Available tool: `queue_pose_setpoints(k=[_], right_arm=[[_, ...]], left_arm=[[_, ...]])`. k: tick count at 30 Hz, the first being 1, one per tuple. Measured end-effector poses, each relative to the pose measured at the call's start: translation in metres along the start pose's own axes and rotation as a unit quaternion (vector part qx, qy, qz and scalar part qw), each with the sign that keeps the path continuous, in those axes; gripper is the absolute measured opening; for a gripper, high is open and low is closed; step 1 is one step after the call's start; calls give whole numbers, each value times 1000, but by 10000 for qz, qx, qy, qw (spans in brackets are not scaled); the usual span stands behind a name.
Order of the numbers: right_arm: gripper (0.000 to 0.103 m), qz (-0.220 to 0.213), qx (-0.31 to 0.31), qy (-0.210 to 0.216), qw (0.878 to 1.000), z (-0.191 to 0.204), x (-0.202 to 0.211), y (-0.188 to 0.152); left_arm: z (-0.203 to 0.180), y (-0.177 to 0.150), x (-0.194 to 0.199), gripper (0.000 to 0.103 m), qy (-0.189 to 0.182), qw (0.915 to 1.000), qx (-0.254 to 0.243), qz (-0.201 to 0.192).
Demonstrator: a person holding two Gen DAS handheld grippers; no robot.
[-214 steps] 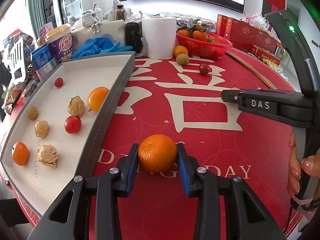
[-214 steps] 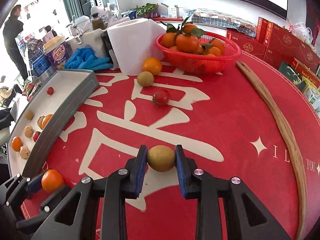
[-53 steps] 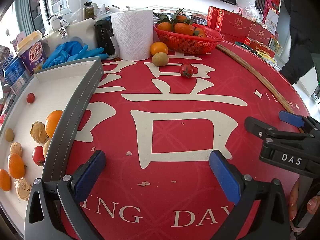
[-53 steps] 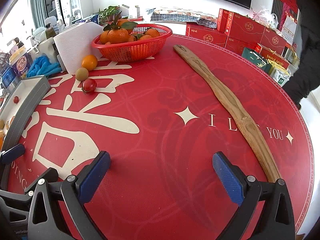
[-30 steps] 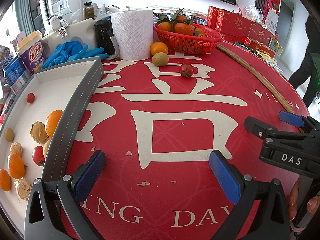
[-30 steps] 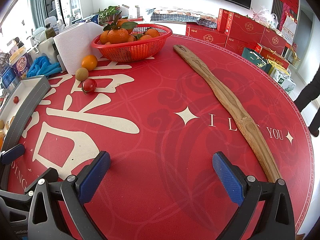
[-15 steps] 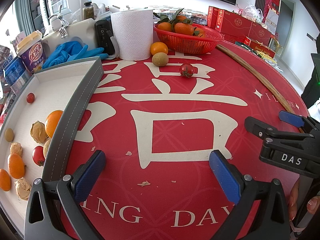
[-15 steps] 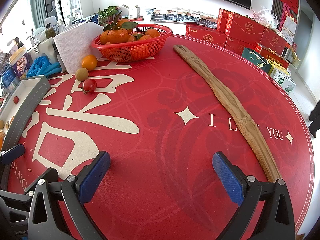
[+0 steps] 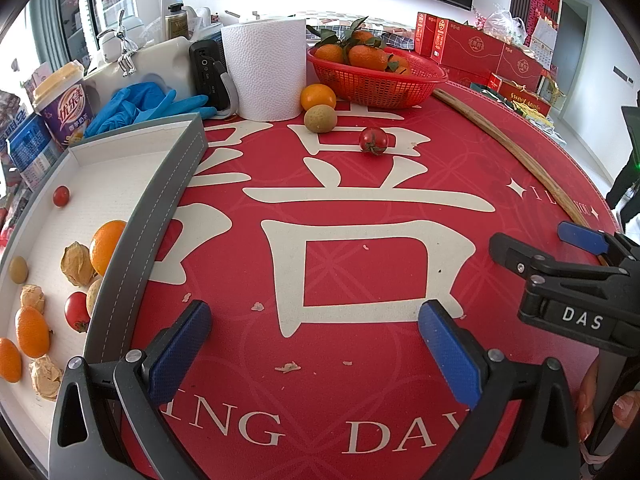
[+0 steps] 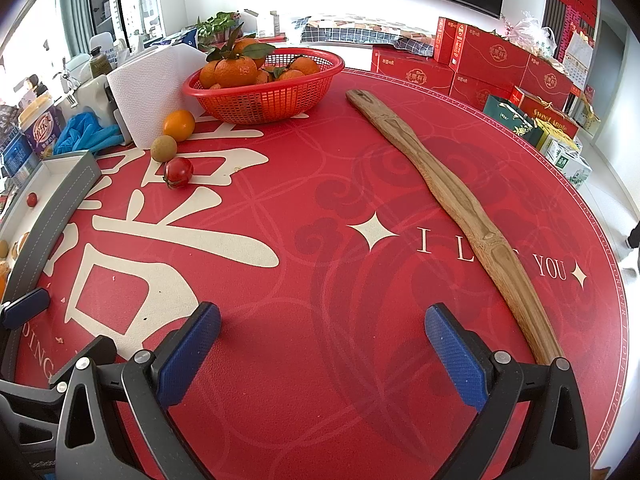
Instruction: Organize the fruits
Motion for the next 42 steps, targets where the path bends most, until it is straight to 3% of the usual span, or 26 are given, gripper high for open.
queue_pose_setpoints(k=[11,15,20,27,30,32,33,34,38,42], right_arm=[[103,114,176,95,9997,10,-7,13],[103,316,488,252,9980,33,-19,35],[103,279,1001,500,9933,75,-36,67],[102,185,1212,620,9905,109,-51,92],[87,65,1267,666,9897,116,-48,89],[53,-72,1366,735,9879,120,-42,88],[42,-102,1394,755,9873,121,-40,87],[22,-140,1381,761,9874,121,-38,86],[22,-34,1139,1010,9883,104,-32,79],[22,-17,796,1131,9904,64,-19,58]], left_arm=[[0,0,0,103,1,10000,-1,1],[0,0,0,103,1,10000,-2,0],[0,0,0,103,2,10000,-3,0],[0,-1,0,103,3,10000,-4,0],[0,-1,0,103,3,10000,-2,1],[0,0,0,103,3,10000,-4,1],[0,0,-1,103,4,10000,-4,2],[0,0,-1,103,3,10000,-6,2],[0,0,0,103,4,10000,-6,2],[0,-1,0,103,1,10000,-4,2]])
Point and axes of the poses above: each gripper's, at about its wrist camera, not at the fingertips, and x roughly against the way its jaws point, z to its left, y to its top, the point moved 1 cm from there along -x, roughly the way its jaws point, and after that the axes turned 7 degrees about z, right-handed, at the moved point
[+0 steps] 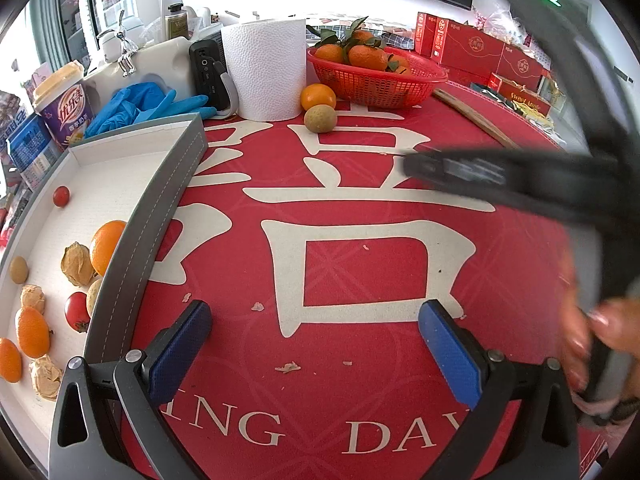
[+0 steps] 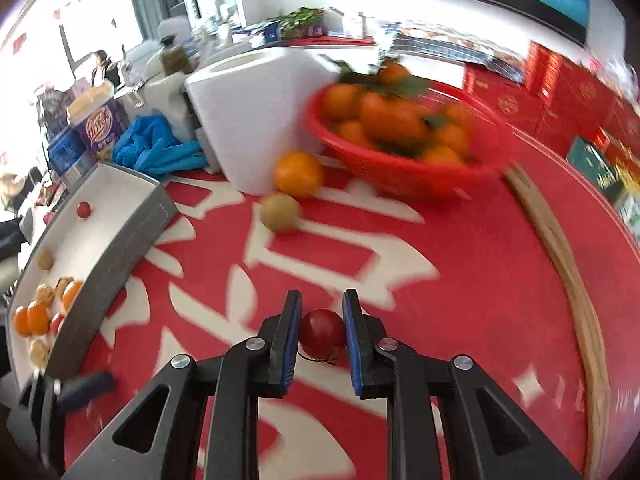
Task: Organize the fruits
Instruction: 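Grasp a red tomato with the right gripper while the left gripper grasps a kiwi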
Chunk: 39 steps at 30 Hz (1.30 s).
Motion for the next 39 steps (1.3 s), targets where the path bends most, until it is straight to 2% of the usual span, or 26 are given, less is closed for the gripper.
queue_pose_setpoints(k=[3,5,7,13,15,20,24,27,28,29,31,35,39], right_arm=[[22,-12,-302,74,9995,-25,14,-24],[22,-53,-475,100,9988,-39,24,-37],[22,-102,-625,165,9979,-50,34,-50],[22,-301,-1013,226,9941,-77,54,-80],[22,-339,-1113,297,9928,-79,56,-83],[22,-392,-1213,400,9910,-80,56,-82],[22,-407,-1214,412,9909,-80,55,-83],[22,-417,-1228,429,9906,-81,55,-84],[22,-418,-1222,422,9907,-81,55,-83],[22,-418,-1216,411,9908,-80,55,-83],[22,-419,-1207,389,9910,-80,55,-83],[22,-416,-1181,344,9915,-79,55,-82],[22,-404,-1159,303,9920,-77,55,-83]], left_arm=[[0,2,0,102,-12,10000,-19,37],[1,7,2,86,-47,9998,-37,164],[4,19,9,79,-219,9995,10,232],[7,67,17,79,-282,9993,251,-8],[4,88,2,79,-317,9988,350,82],[1,125,-41,79,-113,9976,625,281],[3,141,-62,79,-68,9959,831,362],[-1,145,-67,73,185,9964,789,264],[-3,145,-66,62,308,9968,706,229],[-6,144,-65,47,358,9974,601,162],[-12,142,-62,31,289,9986,410,141],[-10,117,-48,31,65,9994,288,199],[6,80,-22,31,-425,9983,368,163]])
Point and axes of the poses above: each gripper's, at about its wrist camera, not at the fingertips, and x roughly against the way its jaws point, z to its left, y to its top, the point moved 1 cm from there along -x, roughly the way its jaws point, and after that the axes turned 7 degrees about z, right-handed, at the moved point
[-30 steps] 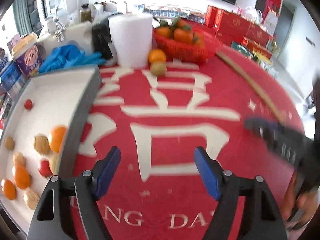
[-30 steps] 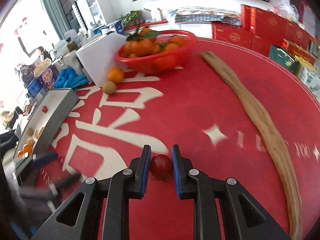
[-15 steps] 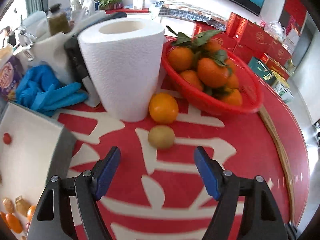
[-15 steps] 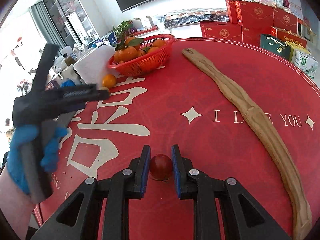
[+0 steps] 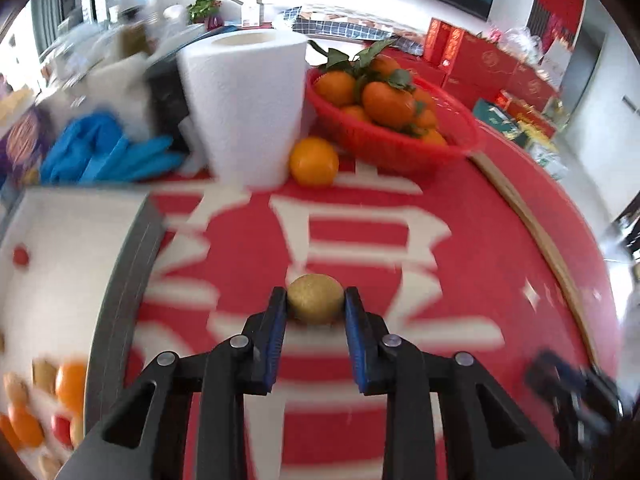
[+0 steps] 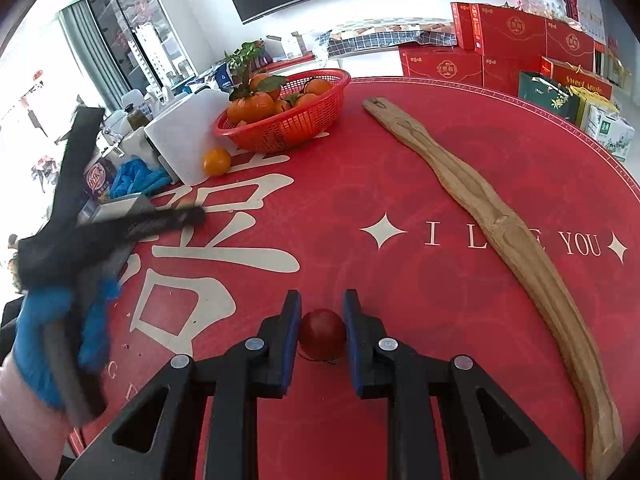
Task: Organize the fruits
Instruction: 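Grasp a red tomato with the right gripper while the left gripper grasps a kiwi, then lower the tomato and kiwi onto the tablecloth and open both grippers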
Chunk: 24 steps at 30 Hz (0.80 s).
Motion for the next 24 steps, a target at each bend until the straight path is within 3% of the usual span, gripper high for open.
queue_pose_setpoints(k=[3,8,24], right_arm=[[22,-3,65,98,9999,3,2,-2],[22,-68,139,226,9996,9,10,-4],[22,2,378,74,9993,38,20,-7]], left_arm=[[11,-28,21,31,-16,9999,37,-144],[11,-57,48,31,310,9981,-166,-499],[14,-72,63,31,499,9961,-223,-698]])
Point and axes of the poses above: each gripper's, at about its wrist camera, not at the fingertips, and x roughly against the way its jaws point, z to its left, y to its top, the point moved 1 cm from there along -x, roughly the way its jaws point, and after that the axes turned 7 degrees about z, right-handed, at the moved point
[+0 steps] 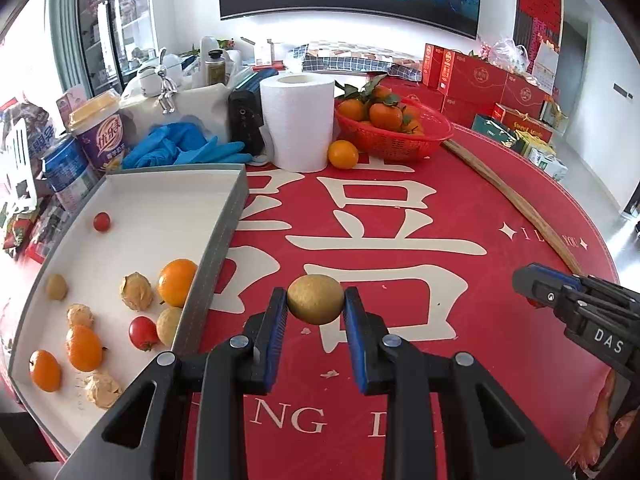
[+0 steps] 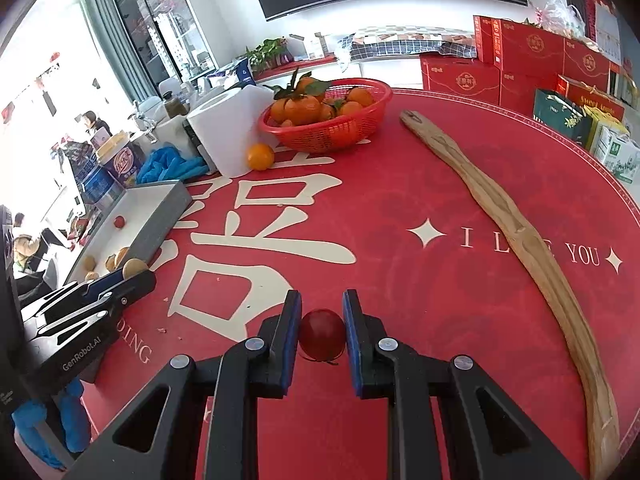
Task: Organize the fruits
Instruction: 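Lower the tomato and kiwi onto the tablecloth and open both grippers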
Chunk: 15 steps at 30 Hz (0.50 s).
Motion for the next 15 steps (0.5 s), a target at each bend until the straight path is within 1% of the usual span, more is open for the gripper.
queue_pose_setpoints(k=[15], right_arm=[[22,163,218,89,9996,29,-7,7]], left_arm=[[14,-4,4,31,8,9999,104,-20]])
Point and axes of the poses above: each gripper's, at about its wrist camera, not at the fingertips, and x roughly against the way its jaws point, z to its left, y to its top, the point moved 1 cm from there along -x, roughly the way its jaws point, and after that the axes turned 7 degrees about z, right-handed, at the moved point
